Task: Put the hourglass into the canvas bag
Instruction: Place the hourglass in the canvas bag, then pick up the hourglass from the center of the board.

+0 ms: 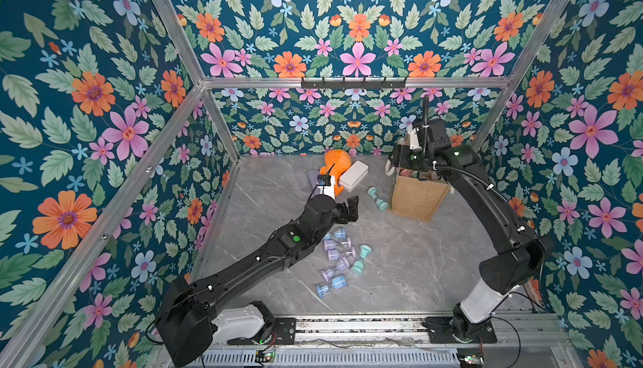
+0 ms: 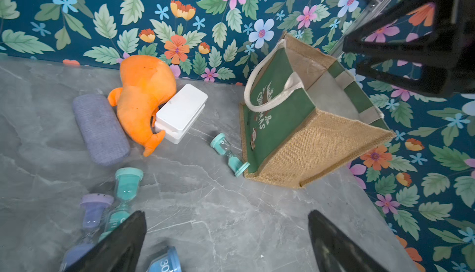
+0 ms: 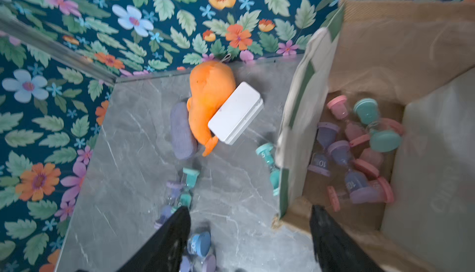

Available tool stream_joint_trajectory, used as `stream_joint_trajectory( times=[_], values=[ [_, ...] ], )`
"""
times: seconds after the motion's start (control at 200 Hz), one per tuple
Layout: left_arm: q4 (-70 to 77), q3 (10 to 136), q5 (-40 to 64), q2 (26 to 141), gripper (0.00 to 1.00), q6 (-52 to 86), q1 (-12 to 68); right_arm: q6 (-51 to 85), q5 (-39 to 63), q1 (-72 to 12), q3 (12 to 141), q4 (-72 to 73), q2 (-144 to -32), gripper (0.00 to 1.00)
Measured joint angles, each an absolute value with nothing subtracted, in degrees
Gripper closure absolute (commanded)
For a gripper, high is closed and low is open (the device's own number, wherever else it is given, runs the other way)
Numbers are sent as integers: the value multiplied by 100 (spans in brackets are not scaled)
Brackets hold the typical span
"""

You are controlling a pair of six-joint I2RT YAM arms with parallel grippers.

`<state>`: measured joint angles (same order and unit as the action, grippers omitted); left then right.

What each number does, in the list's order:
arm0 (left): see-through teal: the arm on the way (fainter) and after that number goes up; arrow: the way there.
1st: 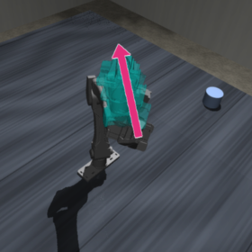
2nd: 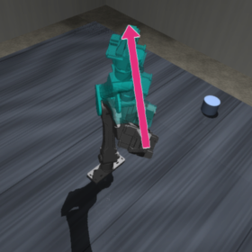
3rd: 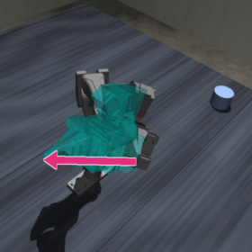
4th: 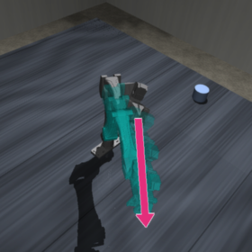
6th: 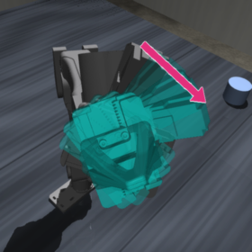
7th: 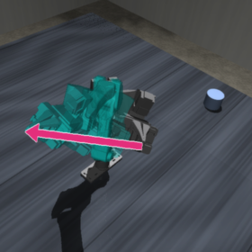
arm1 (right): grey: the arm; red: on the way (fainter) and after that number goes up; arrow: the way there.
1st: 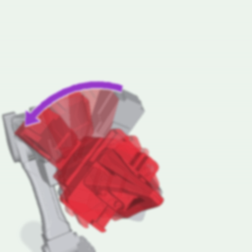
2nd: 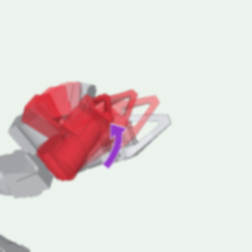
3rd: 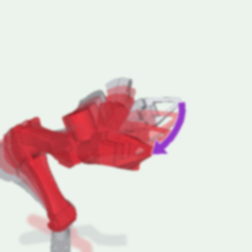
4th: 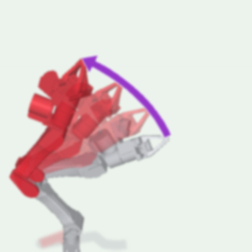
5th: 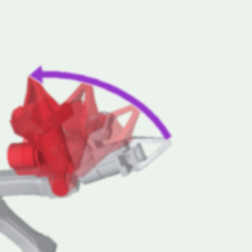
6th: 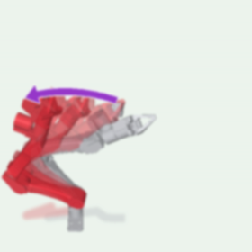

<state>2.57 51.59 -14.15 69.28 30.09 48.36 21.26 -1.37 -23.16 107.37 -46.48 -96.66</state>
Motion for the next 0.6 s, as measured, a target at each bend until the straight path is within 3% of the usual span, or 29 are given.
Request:
stream_joint_trajectory(
  times=[0.255, 0.6],
  values=[
    [169, 4663, -1802, 6486, 0, 3164, 4803, 1885, -1007, -3439, 9747, -4515, -9679, 25],
    [132, 4292, -2064, 6386, 0, 3430, 4766, 1887, -1446, -3514, 8866, -4064, -10442, 24]
  ],
)
